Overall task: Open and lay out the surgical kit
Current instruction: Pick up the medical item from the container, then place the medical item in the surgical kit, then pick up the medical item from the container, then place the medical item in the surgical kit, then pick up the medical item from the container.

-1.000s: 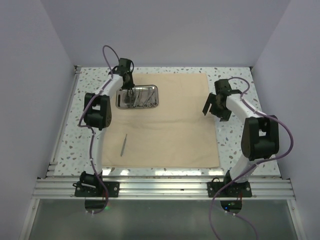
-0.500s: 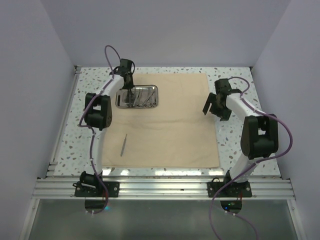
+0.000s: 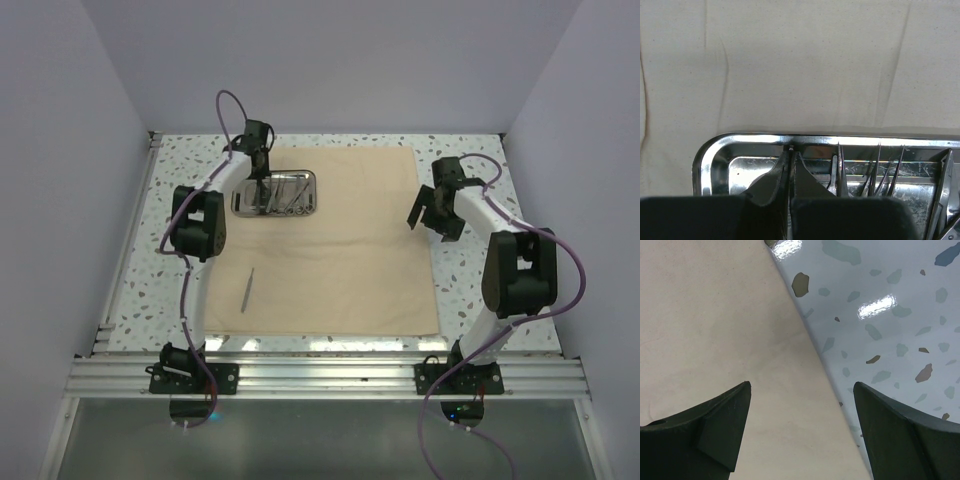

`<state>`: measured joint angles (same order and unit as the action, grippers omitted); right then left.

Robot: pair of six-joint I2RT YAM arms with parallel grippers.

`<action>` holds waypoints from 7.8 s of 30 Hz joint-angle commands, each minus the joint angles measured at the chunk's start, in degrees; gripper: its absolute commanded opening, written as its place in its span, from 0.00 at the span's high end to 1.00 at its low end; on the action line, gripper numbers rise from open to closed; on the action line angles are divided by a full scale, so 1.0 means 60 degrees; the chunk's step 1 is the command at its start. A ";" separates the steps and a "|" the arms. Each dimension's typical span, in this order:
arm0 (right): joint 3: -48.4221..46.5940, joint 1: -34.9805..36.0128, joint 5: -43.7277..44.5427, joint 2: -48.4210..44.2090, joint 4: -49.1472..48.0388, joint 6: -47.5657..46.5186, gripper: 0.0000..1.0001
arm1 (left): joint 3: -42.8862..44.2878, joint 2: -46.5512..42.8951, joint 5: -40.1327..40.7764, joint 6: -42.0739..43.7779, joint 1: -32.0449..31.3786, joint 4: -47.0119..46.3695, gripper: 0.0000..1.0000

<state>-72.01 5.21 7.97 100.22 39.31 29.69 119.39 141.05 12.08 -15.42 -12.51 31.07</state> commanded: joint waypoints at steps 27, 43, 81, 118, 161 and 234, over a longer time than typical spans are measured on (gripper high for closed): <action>0.0531 -0.0049 -0.0727 -0.0942 -0.0545 0.0207 0.13 | -0.5465 -0.6206 -0.1134 -0.0418 0.0167 -0.0241 1.00; 0.1264 0.0230 -0.0903 -0.1557 -0.0692 0.0251 0.13 | -1.1417 -0.9373 -0.1559 -0.1516 -0.0624 -0.1502 1.00; 0.0195 -0.0063 0.0240 -0.0870 -0.0062 -0.0217 0.12 | 0.1400 0.0046 -0.0694 -0.0594 -0.0185 0.0520 0.57; 0.0209 -0.0078 -0.0053 -0.0810 -0.0121 -0.0056 0.12 | 0.1210 -0.0597 -0.0549 -0.0535 -0.0185 0.0168 1.00; 0.2069 -0.0063 -0.0566 -0.2641 -0.0385 -0.0056 0.12 | -0.4929 -0.3177 -1.0435 -0.6316 0.1075 -0.9641 1.00; 0.0385 -0.0122 0.0708 -0.3287 0.1754 0.0047 0.11 | -0.0550 -0.1611 -0.1281 -0.0009 -0.0596 -0.0360 0.54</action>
<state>-67.59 4.80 11.00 79.83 50.11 30.76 109.25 130.19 5.08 -19.66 -16.32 27.31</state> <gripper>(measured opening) 0.888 0.461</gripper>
